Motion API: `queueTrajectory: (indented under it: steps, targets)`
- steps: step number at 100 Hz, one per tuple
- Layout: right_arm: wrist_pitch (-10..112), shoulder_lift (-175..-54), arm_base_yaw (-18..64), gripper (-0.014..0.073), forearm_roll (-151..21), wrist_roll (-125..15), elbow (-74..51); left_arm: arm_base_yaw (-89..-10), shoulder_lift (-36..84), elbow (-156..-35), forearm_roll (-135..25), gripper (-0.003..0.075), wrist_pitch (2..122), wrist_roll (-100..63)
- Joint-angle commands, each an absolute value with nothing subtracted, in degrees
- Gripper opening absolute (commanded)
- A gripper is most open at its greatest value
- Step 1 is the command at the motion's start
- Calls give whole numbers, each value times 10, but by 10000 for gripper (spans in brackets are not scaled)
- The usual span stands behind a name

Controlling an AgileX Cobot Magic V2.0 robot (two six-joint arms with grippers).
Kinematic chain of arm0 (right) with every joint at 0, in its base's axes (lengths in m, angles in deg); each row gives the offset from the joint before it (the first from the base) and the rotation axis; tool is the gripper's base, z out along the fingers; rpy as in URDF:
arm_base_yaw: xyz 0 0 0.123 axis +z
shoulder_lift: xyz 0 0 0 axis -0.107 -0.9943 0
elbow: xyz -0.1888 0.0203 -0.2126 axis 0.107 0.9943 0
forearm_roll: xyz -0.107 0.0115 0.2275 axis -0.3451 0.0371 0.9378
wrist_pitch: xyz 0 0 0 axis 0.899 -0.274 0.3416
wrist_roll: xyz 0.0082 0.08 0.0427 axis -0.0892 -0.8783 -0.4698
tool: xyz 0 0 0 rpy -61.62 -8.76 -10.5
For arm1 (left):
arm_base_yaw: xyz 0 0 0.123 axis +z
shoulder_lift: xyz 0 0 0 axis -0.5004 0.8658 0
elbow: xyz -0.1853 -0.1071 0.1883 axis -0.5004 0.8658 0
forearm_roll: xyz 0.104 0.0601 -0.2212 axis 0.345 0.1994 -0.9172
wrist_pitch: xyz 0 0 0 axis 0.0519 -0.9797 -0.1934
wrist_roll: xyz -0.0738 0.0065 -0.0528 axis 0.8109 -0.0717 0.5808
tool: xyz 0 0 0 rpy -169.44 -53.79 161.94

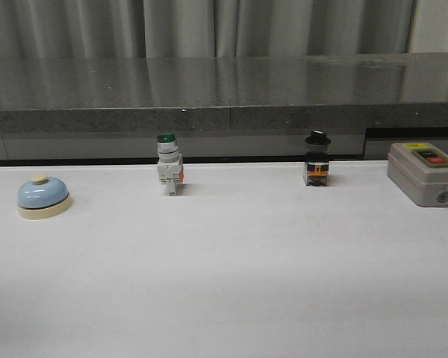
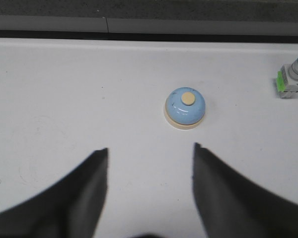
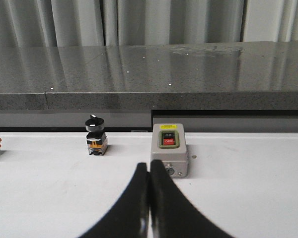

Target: Place and press bell with both arms

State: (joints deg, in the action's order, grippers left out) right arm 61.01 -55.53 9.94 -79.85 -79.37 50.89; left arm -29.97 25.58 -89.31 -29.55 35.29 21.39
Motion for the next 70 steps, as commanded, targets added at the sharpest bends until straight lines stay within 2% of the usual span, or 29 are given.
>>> queueTrajectory:
  steps: [1,7,22,32,70]
  targets:
    - [659,-543,95,-60,-798,-790,500,-301,250,-913,-302,670,395,214]
    - [659,-543,95,-60,-798,-790,500,-301,250,-913,-304,710,395,214]
    - [659,-543,95,-60,-798,-790,500,-301,260,-917,-317,655,393,214]
    - [659,-543,95,-60,-798,-790,500,-306,287,-933,-331,649,390,202]
    - [659,-543,95,-60,-798,-790,500,-382,480,-1065,-325,649,390,195]
